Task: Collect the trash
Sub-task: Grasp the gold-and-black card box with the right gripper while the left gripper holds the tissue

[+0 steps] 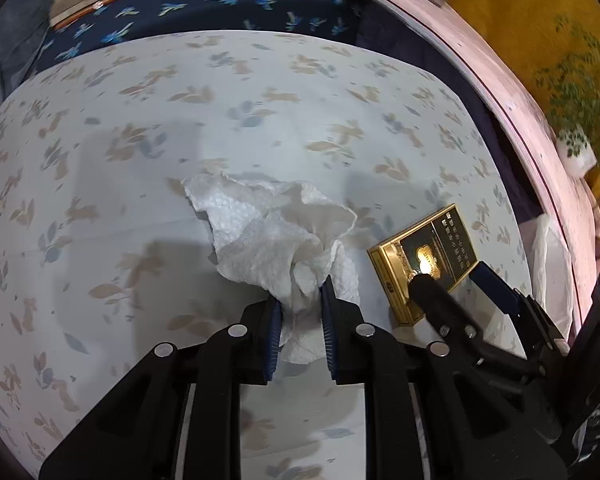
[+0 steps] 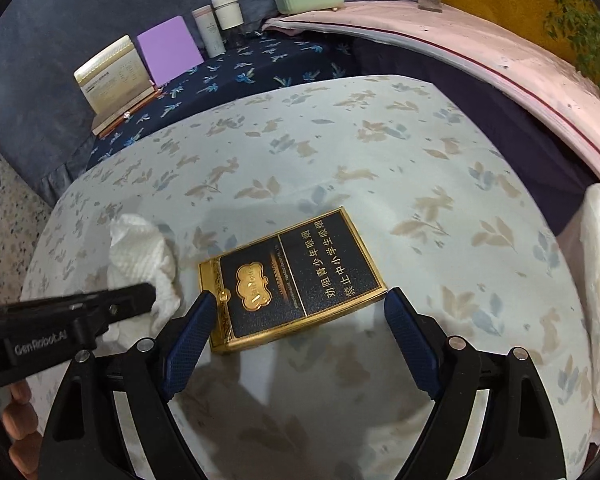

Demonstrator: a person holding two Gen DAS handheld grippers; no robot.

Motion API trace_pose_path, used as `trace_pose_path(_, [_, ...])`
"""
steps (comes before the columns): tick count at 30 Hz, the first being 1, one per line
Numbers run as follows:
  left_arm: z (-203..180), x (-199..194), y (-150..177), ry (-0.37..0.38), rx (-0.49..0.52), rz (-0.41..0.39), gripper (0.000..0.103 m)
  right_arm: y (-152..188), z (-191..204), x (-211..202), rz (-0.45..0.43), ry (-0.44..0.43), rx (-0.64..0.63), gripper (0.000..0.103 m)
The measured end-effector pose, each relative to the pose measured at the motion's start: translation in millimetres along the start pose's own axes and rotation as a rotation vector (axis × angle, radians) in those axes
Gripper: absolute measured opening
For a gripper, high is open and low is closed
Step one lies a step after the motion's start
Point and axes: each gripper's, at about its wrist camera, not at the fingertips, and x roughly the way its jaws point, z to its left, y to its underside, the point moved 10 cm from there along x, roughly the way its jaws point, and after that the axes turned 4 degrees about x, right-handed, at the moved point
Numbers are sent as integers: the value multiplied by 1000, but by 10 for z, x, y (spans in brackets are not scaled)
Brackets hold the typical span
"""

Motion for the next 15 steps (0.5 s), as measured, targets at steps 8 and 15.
trace_pose_path(8, [481,-118,0,-58,-79,-27,18,-206,336,125,13,-64,45,82])
trace_pose_path(15, [529,-140,45,-55,-80,-31,18,-127,668,270,16,-17,5,82])
